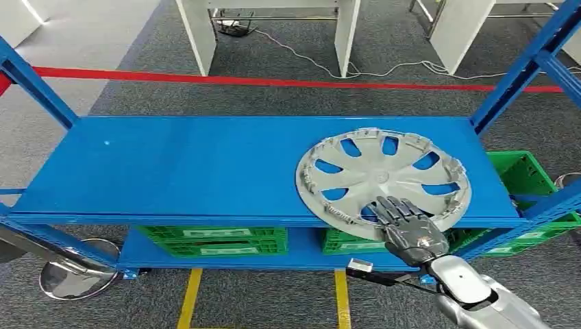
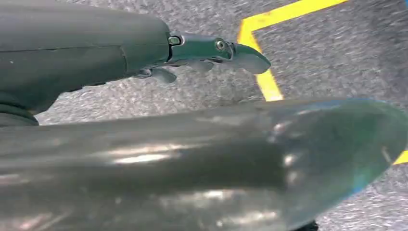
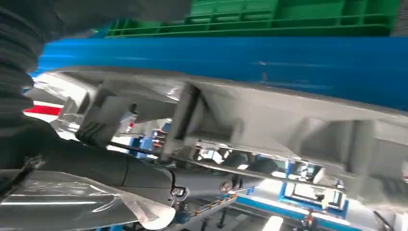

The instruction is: Take the parts from the cabinet and place them on the table.

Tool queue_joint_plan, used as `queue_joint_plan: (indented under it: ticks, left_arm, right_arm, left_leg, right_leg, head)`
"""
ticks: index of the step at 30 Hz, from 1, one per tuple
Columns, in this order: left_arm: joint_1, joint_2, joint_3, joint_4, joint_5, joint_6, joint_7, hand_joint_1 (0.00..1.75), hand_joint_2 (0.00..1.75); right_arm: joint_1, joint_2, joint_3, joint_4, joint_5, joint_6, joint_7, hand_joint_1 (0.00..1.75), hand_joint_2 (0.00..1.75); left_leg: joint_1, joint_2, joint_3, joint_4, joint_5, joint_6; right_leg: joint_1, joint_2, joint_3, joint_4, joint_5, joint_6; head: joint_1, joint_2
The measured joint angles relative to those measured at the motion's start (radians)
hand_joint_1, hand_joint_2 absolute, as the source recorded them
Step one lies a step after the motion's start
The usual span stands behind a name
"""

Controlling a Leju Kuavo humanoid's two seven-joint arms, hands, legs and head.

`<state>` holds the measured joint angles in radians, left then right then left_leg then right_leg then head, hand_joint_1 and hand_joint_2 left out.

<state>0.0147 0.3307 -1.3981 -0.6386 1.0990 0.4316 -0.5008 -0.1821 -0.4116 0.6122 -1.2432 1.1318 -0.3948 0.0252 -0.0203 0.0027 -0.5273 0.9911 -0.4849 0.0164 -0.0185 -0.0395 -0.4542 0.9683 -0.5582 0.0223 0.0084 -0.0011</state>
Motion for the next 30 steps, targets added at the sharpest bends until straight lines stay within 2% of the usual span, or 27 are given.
queue_joint_plan:
  ticks: [2,4,9,17,22,27,30]
  left_arm:
    - [0.006,0.011,-0.004,-0.048,0.0,0.067,0.033,0.0,0.0]
    - [0.009,0.027,-0.013,-0.091,0.0,0.097,0.045,0.0,0.0]
    - [0.017,0.048,-0.016,-0.151,0.0,0.113,0.051,0.0,0.0]
    - [0.018,0.063,-0.016,-0.186,0.0,0.118,0.052,0.0,0.0]
    - [0.018,0.078,-0.017,-0.241,0.012,0.172,0.045,0.0,0.0]
    - [0.021,0.095,-0.017,-0.288,0.053,0.116,-0.039,0.0,0.0]
    - [0.021,0.101,-0.02,-0.292,0.068,0.085,-0.065,0.0,0.0]
  right_arm:
    - [0.002,0.0,-0.011,-0.001,0.006,0.007,0.006,1.75,1.75]
    - [0.002,0.0,-0.017,-0.004,0.008,0.01,0.008,1.75,1.75]
    - [0.002,0.0,-0.026,-0.009,0.008,0.011,0.01,1.75,1.75]
    - [0.002,0.0,-0.036,-0.014,0.01,0.011,0.01,1.75,1.75]
    - [0.002,0.0,-0.037,-0.034,0.008,-0.01,-0.013,1.75,1.75]
    - [0.031,0.0,-0.039,-0.099,-0.036,-0.098,-0.086,1.75,1.75]
    - [0.046,0.0,-0.038,-0.169,-0.048,-0.168,-0.131,1.75,1.75]
  left_leg:
    - [0.0,0.0,0.0,0.0,0.0,0.0]
    - [0.0,0.0,0.0,0.0,0.0,0.0]
    - [0.0,0.0,0.0,0.0,0.0,0.0]
    - [0.0,0.0,0.0,0.0,0.0,0.0]
    - [0.0,0.0,0.0,0.0,0.0,0.0]
    - [0.0,0.0,0.0,0.0,0.0,0.0]
    - [0.0,0.0,-0.001,0.0,0.0,0.0]
  right_leg:
    - [0.0,0.0,0.0,0.0,0.0,0.0]
    - [0.0,0.0,0.0,0.0,0.0,0.0]
    - [0.0,0.0,0.0,0.0,0.0,0.0]
    - [0.0,0.0,0.0,0.0,0.0,0.0]
    - [0.0,0.0,0.001,0.0,0.0,0.0]
    - [0.0,0.0,0.0,0.0,0.0,0.0]
    - [0.0,0.0,0.0,0.0,0.0,0.0]
  head:
    - [-0.001,0.0]
    - [-0.001,0.0]
    - [0.0,0.0]
    - [0.0,0.0]
    - [0.0,0.0]
    - [0.0,0.0]
    - [0.0,0.0]
